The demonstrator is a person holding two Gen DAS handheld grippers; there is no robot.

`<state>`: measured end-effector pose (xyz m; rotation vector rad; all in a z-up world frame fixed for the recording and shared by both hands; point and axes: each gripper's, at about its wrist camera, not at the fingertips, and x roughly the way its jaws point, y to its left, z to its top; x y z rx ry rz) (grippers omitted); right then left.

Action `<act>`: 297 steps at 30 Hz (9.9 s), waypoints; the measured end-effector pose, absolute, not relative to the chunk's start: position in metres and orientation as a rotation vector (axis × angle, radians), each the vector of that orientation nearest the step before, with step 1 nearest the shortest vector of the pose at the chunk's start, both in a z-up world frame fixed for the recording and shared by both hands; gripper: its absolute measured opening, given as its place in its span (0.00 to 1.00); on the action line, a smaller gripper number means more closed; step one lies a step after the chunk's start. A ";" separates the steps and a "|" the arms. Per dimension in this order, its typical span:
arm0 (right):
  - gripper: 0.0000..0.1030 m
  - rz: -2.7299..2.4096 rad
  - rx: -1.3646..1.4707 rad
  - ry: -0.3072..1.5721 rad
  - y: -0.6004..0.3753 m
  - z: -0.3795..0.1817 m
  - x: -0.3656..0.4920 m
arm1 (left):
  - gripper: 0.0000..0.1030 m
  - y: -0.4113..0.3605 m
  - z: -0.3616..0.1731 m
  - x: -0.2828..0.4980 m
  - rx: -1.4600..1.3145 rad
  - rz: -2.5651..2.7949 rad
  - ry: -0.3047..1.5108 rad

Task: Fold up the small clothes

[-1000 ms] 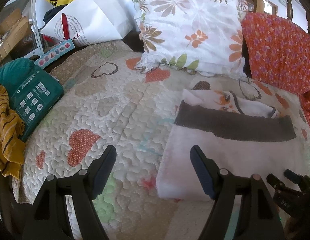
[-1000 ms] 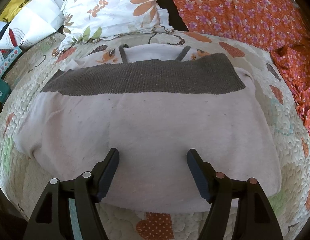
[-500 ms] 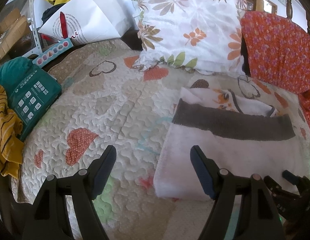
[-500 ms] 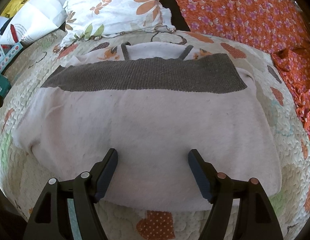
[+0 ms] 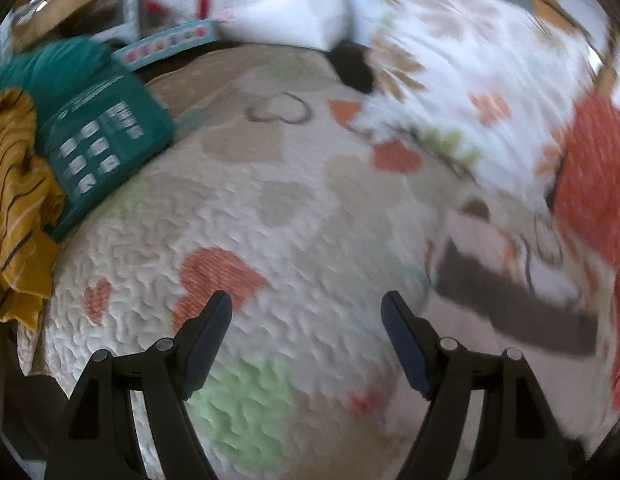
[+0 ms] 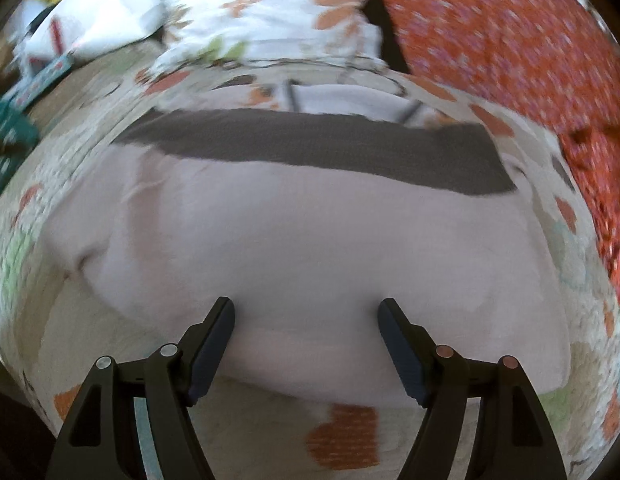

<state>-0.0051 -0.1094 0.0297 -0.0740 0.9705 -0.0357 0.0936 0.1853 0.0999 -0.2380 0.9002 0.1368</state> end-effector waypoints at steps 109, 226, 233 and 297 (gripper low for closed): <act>0.21 0.051 0.558 0.886 -0.339 0.082 -0.019 | 0.60 -0.080 0.042 0.063 -0.091 -0.481 1.109; 0.71 -0.389 0.236 0.962 -0.263 0.040 -0.138 | 1.00 -0.058 0.027 -0.071 0.172 -0.391 1.004; 0.72 -0.389 0.247 0.971 -0.264 0.038 -0.137 | 1.00 -0.062 0.009 -0.069 0.174 -0.401 1.082; 0.75 -0.426 0.113 0.930 -0.243 0.036 -0.125 | 1.00 -0.047 0.031 -0.069 0.102 -0.376 0.990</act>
